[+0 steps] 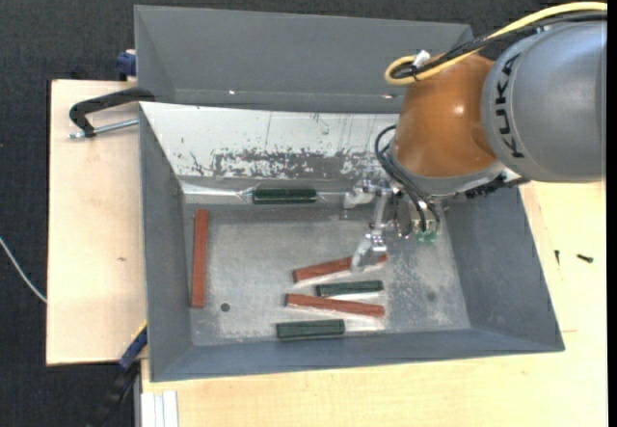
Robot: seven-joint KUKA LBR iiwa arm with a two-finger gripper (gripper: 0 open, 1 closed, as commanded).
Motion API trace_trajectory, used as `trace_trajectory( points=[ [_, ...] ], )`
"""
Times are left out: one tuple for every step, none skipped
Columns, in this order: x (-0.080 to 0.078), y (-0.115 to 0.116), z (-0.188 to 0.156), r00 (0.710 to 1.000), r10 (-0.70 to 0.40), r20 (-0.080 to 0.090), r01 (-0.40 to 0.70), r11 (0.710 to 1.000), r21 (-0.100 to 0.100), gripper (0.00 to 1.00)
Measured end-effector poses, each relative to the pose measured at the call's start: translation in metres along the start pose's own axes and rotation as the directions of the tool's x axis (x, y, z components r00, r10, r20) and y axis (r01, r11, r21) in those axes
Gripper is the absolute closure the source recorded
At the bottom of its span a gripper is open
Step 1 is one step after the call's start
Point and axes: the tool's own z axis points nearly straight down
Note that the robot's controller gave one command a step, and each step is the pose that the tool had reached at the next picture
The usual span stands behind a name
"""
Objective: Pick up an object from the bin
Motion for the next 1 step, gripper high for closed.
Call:
trace_trajectory(
  points=[
    [-0.0013, 0.0151, 0.0179, 1.0, -0.013, -0.007, 0.013, 1.0, 0.0, 0.0]
  ],
)
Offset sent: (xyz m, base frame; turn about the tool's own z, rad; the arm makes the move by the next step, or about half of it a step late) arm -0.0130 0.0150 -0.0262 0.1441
